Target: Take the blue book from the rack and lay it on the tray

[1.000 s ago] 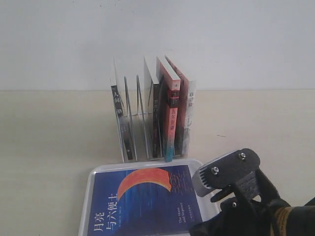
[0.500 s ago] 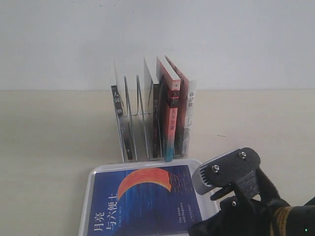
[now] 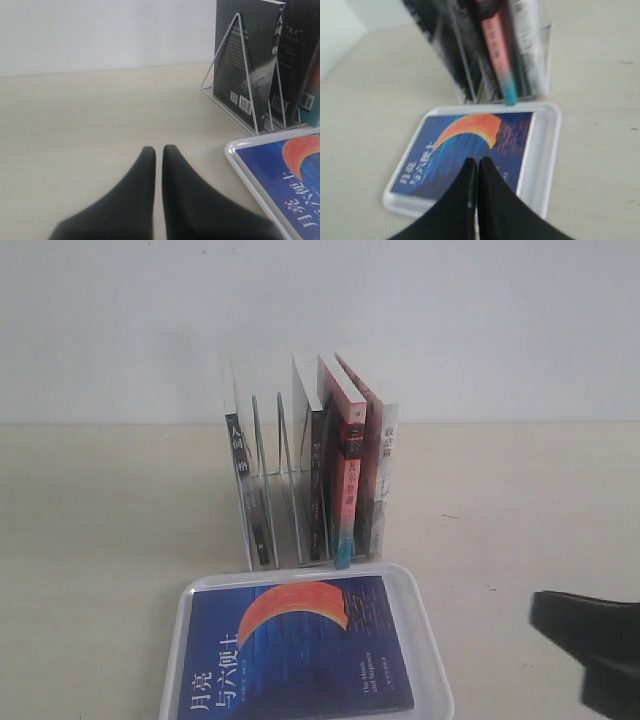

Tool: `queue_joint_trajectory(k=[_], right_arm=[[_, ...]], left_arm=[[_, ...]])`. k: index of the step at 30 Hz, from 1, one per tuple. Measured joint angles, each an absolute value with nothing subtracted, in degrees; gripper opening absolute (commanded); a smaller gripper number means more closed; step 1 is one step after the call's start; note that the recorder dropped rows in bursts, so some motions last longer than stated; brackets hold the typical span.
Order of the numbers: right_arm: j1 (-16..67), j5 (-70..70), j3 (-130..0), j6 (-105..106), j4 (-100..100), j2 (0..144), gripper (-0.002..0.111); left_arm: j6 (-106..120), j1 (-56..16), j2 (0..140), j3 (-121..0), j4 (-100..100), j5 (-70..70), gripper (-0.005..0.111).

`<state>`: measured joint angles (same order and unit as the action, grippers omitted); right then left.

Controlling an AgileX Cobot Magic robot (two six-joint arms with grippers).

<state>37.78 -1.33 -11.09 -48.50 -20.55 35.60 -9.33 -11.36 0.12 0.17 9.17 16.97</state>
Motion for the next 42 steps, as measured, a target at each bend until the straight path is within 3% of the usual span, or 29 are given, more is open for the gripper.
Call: queue_joint_trajectory(k=[7, 16, 23, 30, 38, 42], right_arm=[[26.08, 2.5, -0.61, -49.53, -20.47, 16.25, 0.0], [19.05, 5.92, -0.35, -51.06, -20.47, 4.13, 0.0], [18.64, 4.33, -0.21, -46.91, -20.47, 2.69, 0.0], [18.52, -8.74, -0.21, -44.34, -20.47, 2.59, 0.0], [18.43, -18.97, 0.06, -10.88, -4.13, 0.69, 0.0], [18.43, -19.73, 0.06, -4.51, -0.86, 0.37, 0.0]], left_arm=[[-9.33, -11.36, 0.12, 0.17, 9.17, 16.97, 0.004], [-9.33, -11.36, 0.12, 0.17, 9.17, 16.97, 0.004], [-9.33, -11.36, 0.12, 0.17, 9.17, 16.97, 0.004], [-9.33, -11.36, 0.12, 0.17, 9.17, 16.97, 0.004], [-9.33, -11.36, 0.12, 0.17, 9.17, 16.97, 0.004], [-9.33, -11.36, 0.12, 0.17, 9.17, 16.97, 0.004]])
